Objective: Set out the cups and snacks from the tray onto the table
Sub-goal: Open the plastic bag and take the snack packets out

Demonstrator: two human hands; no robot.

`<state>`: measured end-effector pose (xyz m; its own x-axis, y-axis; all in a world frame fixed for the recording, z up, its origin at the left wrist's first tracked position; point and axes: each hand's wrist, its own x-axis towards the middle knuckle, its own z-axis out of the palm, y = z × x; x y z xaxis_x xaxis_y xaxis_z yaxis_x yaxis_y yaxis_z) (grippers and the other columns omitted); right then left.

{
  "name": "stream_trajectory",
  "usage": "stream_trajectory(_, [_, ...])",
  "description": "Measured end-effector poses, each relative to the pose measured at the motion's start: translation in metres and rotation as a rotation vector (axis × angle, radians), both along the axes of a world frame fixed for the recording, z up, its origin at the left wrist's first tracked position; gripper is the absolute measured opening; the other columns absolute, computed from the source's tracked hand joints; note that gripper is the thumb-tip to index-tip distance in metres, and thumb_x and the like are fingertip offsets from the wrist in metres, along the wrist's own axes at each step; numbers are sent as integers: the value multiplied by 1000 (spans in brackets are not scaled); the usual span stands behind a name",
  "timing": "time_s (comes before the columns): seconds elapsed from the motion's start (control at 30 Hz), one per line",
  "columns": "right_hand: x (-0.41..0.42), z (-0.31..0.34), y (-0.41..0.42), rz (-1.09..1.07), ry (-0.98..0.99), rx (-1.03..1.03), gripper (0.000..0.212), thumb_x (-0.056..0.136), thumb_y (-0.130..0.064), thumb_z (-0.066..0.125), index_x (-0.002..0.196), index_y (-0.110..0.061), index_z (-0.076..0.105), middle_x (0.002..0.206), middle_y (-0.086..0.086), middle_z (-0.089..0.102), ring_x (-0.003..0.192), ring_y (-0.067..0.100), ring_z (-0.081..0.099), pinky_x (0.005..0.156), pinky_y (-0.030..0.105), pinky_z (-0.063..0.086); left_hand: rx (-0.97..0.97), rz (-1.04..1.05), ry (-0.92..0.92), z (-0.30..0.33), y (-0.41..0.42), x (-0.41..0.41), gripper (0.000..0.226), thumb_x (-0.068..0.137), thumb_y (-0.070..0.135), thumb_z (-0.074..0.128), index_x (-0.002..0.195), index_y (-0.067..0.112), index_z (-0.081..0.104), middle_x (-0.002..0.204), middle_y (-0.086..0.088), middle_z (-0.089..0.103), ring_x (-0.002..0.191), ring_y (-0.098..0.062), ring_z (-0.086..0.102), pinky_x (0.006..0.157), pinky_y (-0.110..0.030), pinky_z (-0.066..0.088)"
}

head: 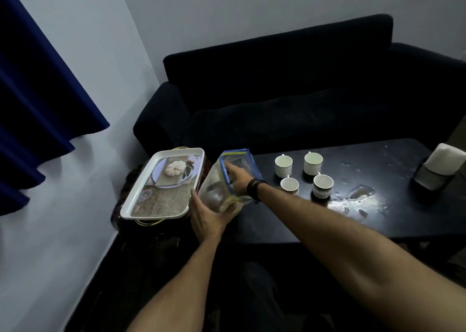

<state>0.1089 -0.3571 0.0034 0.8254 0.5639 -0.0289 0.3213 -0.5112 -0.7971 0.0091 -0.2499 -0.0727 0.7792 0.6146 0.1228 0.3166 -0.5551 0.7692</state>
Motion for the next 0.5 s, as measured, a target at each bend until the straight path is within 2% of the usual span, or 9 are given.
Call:
stream_trajectory(0.07, [-4,-4,-1,68,-91,-98,57,86,-3,63,139,-6,43,122,14,60,107,27,57,86,36,46,249,-40,-21,0,-2,1,111,62,60,81,152,18,32,151,-9,43,135,-26,44,103,-43,45])
stream_trajectory(0.13, [-5,-9,-6,23,-80,-84,55,80,3,62,132,-5,47,105,10,59,94,25,56,77,35,47,377,-71,45,1,-8,3,81,76,45,75,145,13,47,144,-9,52,129,-27,52,101,-41,44])
stream_trajectory(0.23, [4,-3,-24,-220,27,167,66,72,2,75,132,-12,51,104,5,61,89,16,56,74,22,48,293,-25,124,5,-16,2,50,84,28,64,131,14,61,130,-10,64,116,-31,61,94,-39,46])
stream_trajectory(0.27, [10,1,-34,-286,63,267,70,70,1,79,133,-12,51,105,3,61,90,14,55,76,21,48,270,-8,140,7,-18,1,41,86,25,61,126,15,64,125,-10,67,111,-33,64,91,-39,47])
stream_trajectory(0.33, [25,11,-54,-343,177,496,73,71,8,79,136,-3,47,99,5,58,91,19,55,83,37,51,249,6,151,8,-19,-1,31,87,21,58,117,16,68,114,-12,71,104,-35,67,87,-40,50])
stream_trajectory(0.37, [33,15,-66,-376,234,610,72,72,12,76,136,0,46,95,6,58,88,20,56,79,40,53,236,12,144,8,-19,-1,30,86,20,59,115,16,68,110,-14,71,101,-35,68,85,-40,51])
stream_trajectory(0.43, [43,18,-88,-467,317,796,69,75,15,72,137,0,44,102,10,61,86,19,60,67,33,55,178,56,115,10,-17,0,35,86,19,56,120,18,65,107,-16,71,99,-37,68,83,-42,52])
stream_trajectory(0.5, [48,13,-106,-572,338,895,68,77,17,70,136,-2,42,111,12,60,95,23,61,66,29,57,113,132,124,11,-14,3,37,91,20,49,125,18,62,110,-17,70,100,-39,67,83,-44,52])
